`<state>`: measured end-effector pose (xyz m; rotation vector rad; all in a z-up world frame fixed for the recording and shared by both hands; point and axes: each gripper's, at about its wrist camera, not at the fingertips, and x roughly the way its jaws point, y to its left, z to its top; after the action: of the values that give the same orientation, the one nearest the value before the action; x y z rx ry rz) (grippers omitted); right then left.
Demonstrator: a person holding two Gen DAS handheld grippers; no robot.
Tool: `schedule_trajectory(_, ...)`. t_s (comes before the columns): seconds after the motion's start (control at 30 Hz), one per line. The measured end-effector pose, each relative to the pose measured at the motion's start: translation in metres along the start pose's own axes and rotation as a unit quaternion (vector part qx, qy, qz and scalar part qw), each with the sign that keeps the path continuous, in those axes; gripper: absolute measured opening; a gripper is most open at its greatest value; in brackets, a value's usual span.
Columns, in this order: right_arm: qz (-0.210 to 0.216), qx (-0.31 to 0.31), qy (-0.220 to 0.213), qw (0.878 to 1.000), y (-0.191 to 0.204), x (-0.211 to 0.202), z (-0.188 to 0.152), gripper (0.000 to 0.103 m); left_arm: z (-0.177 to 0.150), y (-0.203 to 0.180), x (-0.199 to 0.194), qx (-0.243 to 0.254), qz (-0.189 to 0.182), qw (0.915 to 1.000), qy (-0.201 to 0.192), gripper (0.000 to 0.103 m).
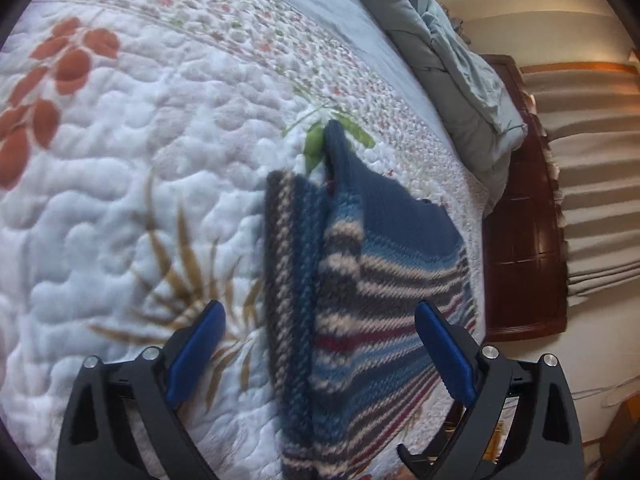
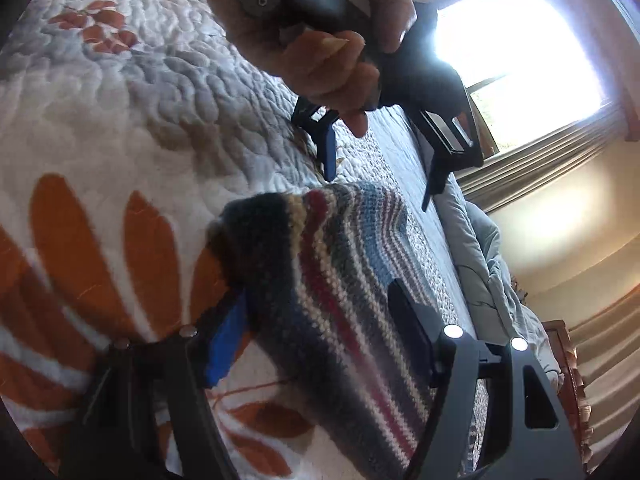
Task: Fold small clothes
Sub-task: 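Grasp the folded sweater edge with the left gripper while the right gripper grasps beside it, then lift the grasped edge with both grippers and fold the sweater over onto itself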
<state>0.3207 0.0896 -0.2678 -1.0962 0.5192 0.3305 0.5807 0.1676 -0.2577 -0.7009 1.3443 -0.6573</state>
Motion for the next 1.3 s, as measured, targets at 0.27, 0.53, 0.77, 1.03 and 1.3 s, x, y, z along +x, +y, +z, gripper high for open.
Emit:
schedule_trajectory(0.27,-0.017,0.015,0.009,1.0,-0.012,0.018,0.003,0.068,0.02,-0.014,0.028,0.02,0.004,0.9996,0.021,0.093)
schedule_trajectory(0.53,-0.02,0.04,0.014,0.999,-0.015,0.027,0.004,0.065,0.024,0.002,0.023,0.0,0.011,0.9998,0.017,0.05)
schedule_trajectory(0.77,0.021,0.074,0.019,0.997,-0.029,0.035,0.001,0.023,0.02,-0.004,0.016,0.0,0.03,0.9995,0.001,0.02)
schedule_trajectory(1.03,0.025,0.121,-0.004,0.992,-0.071,0.016,0.002,0.02,0.02,-0.059,-0.005,0.022,0.082,0.9962,-0.02,0.019)
schedule_trajectory(1.3,0.016,0.169,-0.021,0.985,-0.126,-0.012,-0.006,0.019,0.023,-0.134,-0.018,0.054,0.135,0.9891,-0.027,0.019)
